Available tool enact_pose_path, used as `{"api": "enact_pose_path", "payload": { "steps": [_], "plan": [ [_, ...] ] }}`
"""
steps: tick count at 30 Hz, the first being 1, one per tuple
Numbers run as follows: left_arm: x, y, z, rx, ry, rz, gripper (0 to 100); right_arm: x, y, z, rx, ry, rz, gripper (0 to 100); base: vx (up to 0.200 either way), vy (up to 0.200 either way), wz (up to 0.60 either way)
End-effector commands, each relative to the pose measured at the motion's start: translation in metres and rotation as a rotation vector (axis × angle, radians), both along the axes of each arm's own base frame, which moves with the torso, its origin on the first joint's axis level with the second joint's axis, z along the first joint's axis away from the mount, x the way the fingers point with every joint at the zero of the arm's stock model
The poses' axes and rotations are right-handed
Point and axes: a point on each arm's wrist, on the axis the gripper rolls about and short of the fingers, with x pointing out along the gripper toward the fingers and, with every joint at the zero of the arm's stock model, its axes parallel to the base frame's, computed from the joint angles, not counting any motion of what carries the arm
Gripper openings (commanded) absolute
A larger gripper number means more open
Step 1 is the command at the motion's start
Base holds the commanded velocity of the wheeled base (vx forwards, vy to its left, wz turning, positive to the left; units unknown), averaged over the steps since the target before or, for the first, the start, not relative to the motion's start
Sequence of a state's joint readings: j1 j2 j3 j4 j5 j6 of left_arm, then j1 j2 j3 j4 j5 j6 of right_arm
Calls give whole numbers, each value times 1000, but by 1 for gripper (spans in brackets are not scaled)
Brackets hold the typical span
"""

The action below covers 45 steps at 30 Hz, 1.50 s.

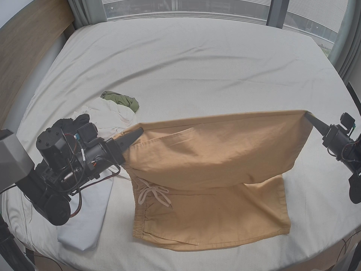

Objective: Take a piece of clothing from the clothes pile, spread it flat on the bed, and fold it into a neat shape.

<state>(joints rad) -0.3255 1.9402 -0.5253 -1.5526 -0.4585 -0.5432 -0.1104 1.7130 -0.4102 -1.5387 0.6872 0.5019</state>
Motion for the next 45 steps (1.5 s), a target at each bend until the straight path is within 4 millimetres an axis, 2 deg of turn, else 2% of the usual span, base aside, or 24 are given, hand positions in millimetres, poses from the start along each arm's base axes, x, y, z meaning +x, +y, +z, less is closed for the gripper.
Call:
{"api": "enact_pose_path", "payload": {
  "steps": [1, 7, 14, 25, 39, 45],
  "plan": [
    [5, -4, -1, -1, -8, 1, 0, 16, -3, -7, 1, 17, -3, 0, 0, 0, 0],
    [11, -2, -3, -5, -6, 29, 0, 26, -3, -3, 1, -5, 3, 0, 0, 0, 0],
    [19, -5, -8, -4, -1, 40, 0, 50, -4, 2, 6, -39, 12, 0, 0, 0, 0],
    [48, -8, -12, -30, -31, 146, 0, 80, -5, -16, 11, -16, 12, 0, 0, 0, 0],
    [75, -9, -32, -31, -20, 195, 0, 116, -6, -19, 63, -28, 34, 0, 0, 0, 0],
    [87, -9, -32, -52, -38, 242, 0, 129, -4, -24, 77, -24, 47, 0, 0, 0, 0]
  ]
}}
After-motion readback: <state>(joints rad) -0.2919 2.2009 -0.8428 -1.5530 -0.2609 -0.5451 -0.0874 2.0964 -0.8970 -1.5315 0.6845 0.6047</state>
